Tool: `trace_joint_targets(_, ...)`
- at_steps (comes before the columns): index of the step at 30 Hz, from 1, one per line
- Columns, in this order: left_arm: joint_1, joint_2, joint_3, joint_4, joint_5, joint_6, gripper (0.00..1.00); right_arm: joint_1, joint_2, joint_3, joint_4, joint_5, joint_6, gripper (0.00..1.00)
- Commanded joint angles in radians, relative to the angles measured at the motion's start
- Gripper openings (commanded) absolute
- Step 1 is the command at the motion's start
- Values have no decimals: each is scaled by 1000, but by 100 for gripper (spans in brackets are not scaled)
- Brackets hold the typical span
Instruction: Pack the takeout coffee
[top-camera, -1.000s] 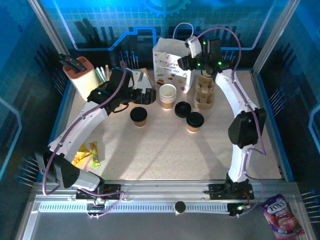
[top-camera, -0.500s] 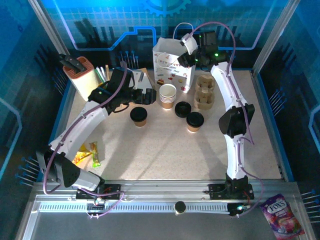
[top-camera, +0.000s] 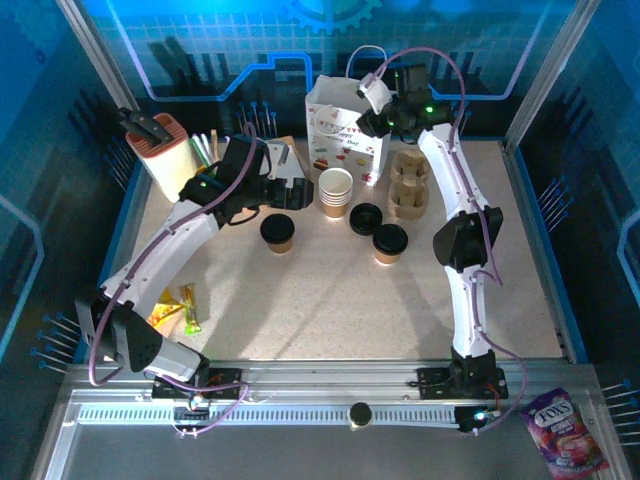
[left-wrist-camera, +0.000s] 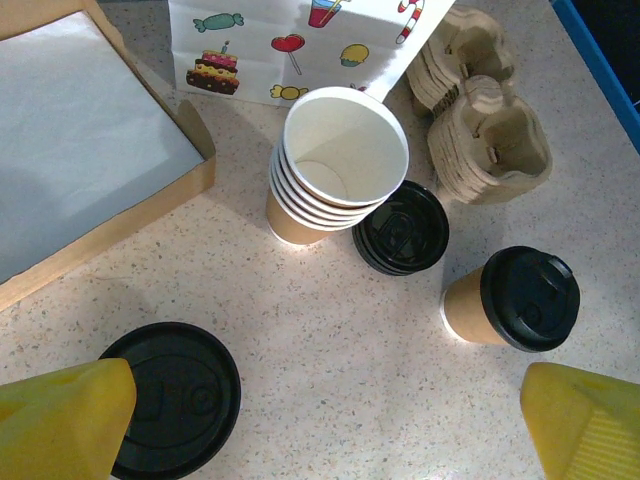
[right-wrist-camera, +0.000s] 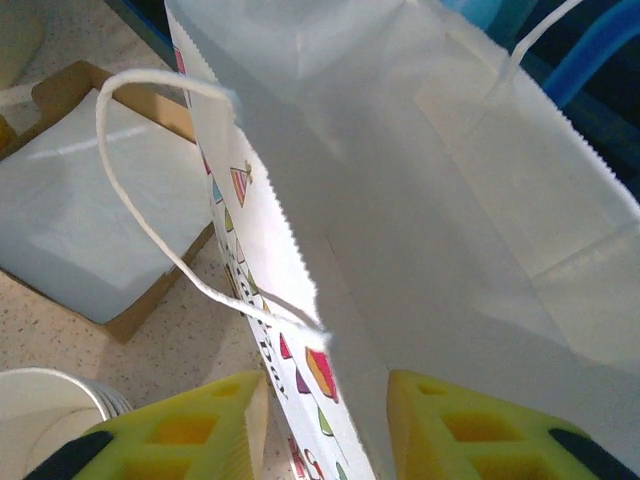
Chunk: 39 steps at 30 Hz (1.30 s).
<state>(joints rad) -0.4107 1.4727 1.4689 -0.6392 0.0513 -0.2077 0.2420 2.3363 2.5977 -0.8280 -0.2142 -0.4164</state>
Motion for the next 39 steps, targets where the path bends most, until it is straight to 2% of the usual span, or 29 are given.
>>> trace_joint_targets(1,-1,9,-5,-13,25,16,100,17,23,35,-43,1,-44,35)
trace_joint_targets(24,0,18,-32,-5,31,26,100,88,-6,20,-117,116,-245,13)
trace_joint_targets(32,0,16,-33,-4,33,27,100,98,-68,14,-94,150,-266,0)
trace_joint_targets(39,-1,8,-32,-1,25,25,100,109,-128,-2,-42,218,-272,0)
